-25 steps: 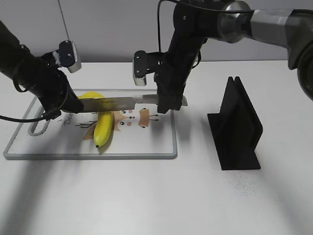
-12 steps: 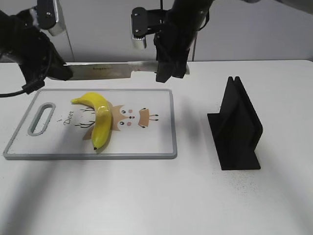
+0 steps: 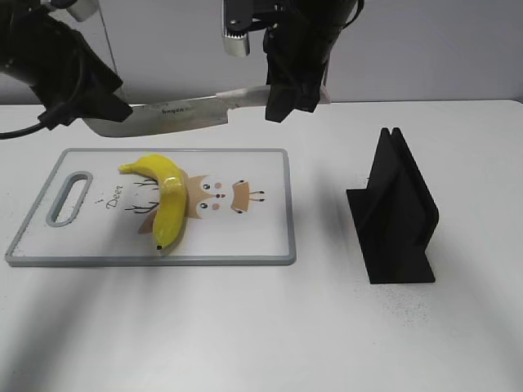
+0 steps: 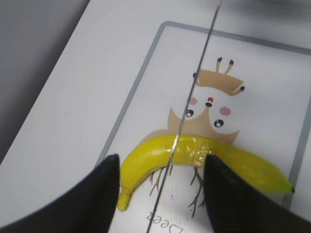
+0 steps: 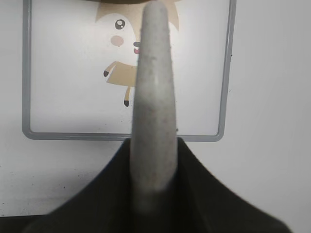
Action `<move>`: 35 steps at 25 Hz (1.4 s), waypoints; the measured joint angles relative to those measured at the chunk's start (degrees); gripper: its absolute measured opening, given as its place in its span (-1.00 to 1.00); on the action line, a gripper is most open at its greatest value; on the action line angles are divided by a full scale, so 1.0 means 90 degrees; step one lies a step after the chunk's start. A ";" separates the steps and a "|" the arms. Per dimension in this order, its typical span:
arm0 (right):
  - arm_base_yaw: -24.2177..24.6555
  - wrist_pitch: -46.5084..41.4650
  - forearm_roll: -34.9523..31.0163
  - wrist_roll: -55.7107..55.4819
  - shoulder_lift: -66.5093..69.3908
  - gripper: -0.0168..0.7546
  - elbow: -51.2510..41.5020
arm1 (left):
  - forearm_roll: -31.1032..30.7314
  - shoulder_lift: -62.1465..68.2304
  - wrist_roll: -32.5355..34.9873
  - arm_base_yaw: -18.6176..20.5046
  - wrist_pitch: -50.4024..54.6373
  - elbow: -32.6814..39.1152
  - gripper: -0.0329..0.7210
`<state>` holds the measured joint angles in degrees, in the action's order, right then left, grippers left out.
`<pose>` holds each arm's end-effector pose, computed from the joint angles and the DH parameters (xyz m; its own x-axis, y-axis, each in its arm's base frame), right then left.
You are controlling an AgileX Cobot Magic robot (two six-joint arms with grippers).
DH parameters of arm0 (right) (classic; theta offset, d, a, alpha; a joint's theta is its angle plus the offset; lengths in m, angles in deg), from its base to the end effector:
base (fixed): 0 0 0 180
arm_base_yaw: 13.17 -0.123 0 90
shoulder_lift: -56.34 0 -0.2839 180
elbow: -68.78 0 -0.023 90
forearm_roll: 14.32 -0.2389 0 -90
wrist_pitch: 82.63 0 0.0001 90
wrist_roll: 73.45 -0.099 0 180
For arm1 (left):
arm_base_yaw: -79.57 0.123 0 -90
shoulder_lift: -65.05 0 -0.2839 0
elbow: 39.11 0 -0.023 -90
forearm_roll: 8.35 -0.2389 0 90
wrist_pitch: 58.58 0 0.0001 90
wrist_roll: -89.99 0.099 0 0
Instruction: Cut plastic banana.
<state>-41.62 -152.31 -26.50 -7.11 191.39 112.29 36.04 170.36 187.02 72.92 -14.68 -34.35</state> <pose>0.4058 0.2422 0.2485 0.0740 -0.9448 -0.3192 -0.9791 -0.0080 -0.2031 0.3494 -0.0891 0.2659 -0.0467 0.7816 -0.6221 0.8932 0.3115 0.3243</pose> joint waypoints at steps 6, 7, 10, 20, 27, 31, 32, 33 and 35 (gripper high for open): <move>0.0000 -0.0001 0.0013 -0.0310 -0.0025 -0.54 0.0000 | 0.0333 -0.0452 -0.0729 0.0017 -0.0539 0.0000 0.84; 0.0000 -0.0007 0.0044 -0.0425 -0.0051 -0.54 -0.0008 | 0.0339 -0.0559 -0.1077 0.0045 -0.0624 0.0000 0.83; 0.0000 -0.0014 0.0202 -0.0783 -0.0277 -0.54 -0.0110 | 0.0175 -0.0954 -0.2320 0.0229 -0.0666 0.0000 0.78; 0.0000 -0.0056 0.0689 -0.4233 -0.1257 -0.54 -0.0431 | -0.1971 -0.2201 -0.5813 0.0695 0.0660 0.0000 0.60; 0.0000 -0.0068 0.0682 -0.6048 -0.1710 -0.54 -0.0622 | -0.3471 -0.2787 -0.7499 0.0710 0.1905 0.0000 0.60; 0.0000 -0.0062 0.0653 -0.6729 -0.2203 -0.54 -0.1222 | -0.3507 -0.2992 -0.7868 0.0710 0.2689 0.0087 0.60; 0.0000 -0.0062 0.0653 -0.6854 -0.2324 -0.54 -0.1388 | -0.3507 -0.3063 -0.7914 0.0710 0.2758 0.0167 0.59; 0.0000 -0.0062 0.0653 -0.6960 -0.2440 -0.54 -0.1591 | -0.3507 -0.3177 -0.7953 0.0710 0.2788 0.0295 0.59; 0.0000 -0.0069 0.0653 -0.7093 -0.2663 -0.54 -0.2011 | -0.3522 -0.3467 -0.8012 0.0710 0.2831 0.0603 0.59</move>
<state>-41.62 -152.93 -20.62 -70.95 167.42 94.19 4.35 139.16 114.91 79.31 10.80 -28.92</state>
